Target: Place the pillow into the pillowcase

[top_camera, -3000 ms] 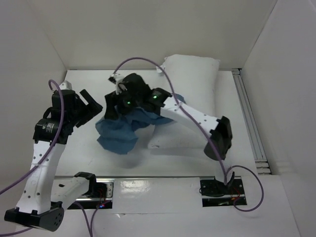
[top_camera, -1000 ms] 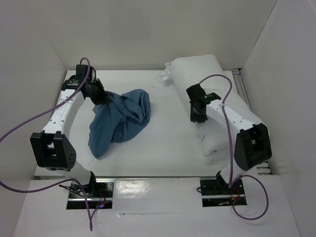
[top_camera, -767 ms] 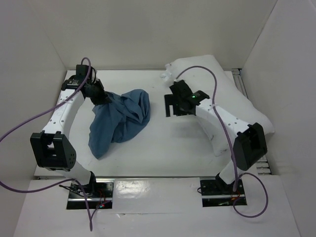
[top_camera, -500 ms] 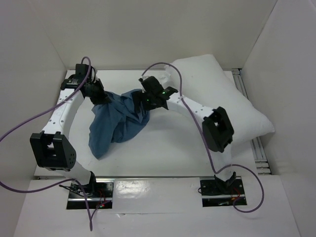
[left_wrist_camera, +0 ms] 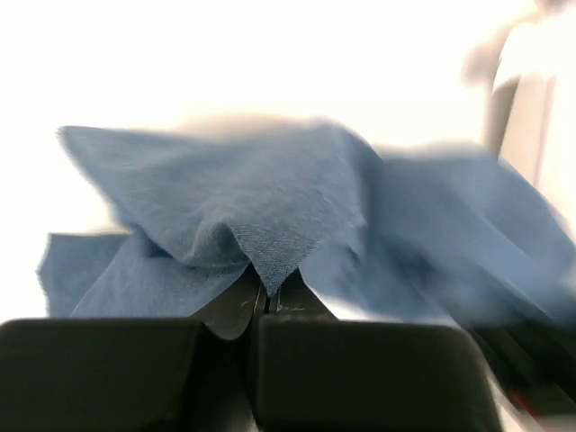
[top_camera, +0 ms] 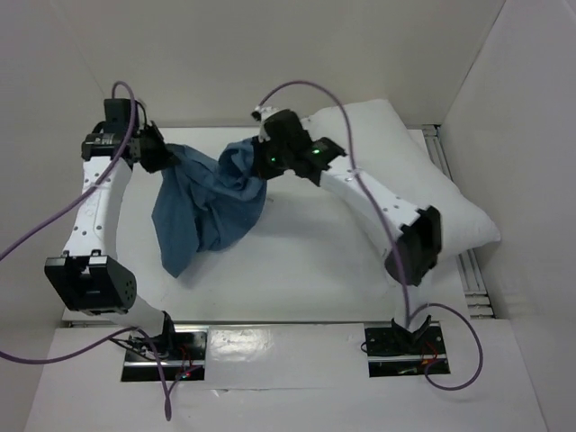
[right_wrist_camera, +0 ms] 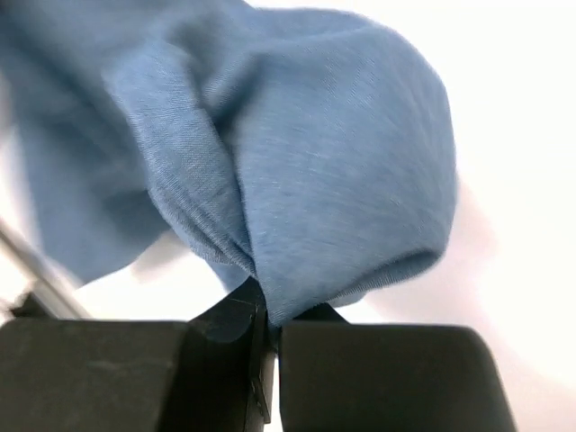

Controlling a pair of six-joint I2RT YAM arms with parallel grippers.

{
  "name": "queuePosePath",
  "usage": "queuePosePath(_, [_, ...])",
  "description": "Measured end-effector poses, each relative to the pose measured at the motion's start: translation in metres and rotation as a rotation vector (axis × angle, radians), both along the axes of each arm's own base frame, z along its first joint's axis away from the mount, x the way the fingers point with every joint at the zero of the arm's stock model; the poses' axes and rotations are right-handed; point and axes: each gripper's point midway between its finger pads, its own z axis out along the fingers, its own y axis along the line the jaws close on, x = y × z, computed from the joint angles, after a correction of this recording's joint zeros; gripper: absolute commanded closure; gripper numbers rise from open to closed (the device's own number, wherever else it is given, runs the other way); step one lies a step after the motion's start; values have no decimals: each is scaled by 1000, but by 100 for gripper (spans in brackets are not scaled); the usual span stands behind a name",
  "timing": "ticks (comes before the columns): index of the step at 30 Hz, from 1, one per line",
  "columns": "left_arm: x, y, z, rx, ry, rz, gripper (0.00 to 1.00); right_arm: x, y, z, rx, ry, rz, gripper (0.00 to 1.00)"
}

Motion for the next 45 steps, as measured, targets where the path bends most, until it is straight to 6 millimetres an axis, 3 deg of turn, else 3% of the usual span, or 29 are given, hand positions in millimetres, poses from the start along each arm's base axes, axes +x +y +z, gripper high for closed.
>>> queuePosePath(4, [0,37,50,30,-138,110,100,-39,-46,131,118,-199,-11,100])
queuePosePath(6, [-9,46,79,11,-217,142,100,-67,-73,178,189,-272,-25,100])
queuePosePath(8, [-27,33,110,-23,-298,113,100,-95,-88,196,231,-293,-15,100])
queuePosePath(10, [-49,25,141,-30,-388,94,100,-120,-97,192,251,-260,-3,100])
queuePosePath(14, [-80,13,189,-50,-523,64,100,-137,-105,168,264,-162,-17,100])
queuePosePath(16, [-83,8,204,-61,-566,38,100,-138,-103,160,268,-137,-22,100])
queuePosePath(18, [-72,8,206,-72,-569,23,100,-130,-101,158,270,-139,-31,100])
queuePosePath(21, [-37,16,207,-84,-552,20,100,-90,-94,162,281,-179,-61,100])
queuePosePath(24, [22,37,203,-87,-561,26,100,-22,-79,174,315,-258,-92,100])
queuePosePath(27, [62,58,199,-113,-581,14,100,39,-67,183,359,-333,-114,100])
queuePosePath(30, [82,73,216,-156,-648,-12,100,69,-57,197,420,-408,-98,100])
queuePosePath(32, [79,76,231,-171,-698,-31,100,66,-53,208,457,-449,-71,100])
queuePosePath(34, [67,75,252,-173,-768,-62,100,50,-52,224,501,-499,-40,100])
queuePosePath(38, [20,52,285,-179,-858,-154,100,-11,-64,237,553,-557,13,100])
queuePosePath(39, [6,45,287,-177,-872,-177,100,-28,-69,238,558,-562,23,96])
queuePosePath(40, [-11,38,286,-172,-877,-191,98,-46,-78,238,566,-576,32,71])
queuePosePath(41, [-24,32,281,-178,-868,-200,98,-53,-83,235,566,-570,30,71])
queuePosePath(42, [-37,29,274,-161,-872,-192,62,-61,-90,229,557,-572,27,39])
queuePosePath(43, [-45,29,260,-158,-854,-172,39,-66,-96,214,542,-546,12,27])
queuePosePath(45, [-57,34,215,-165,-786,-93,12,-72,-106,166,479,-465,-19,15])
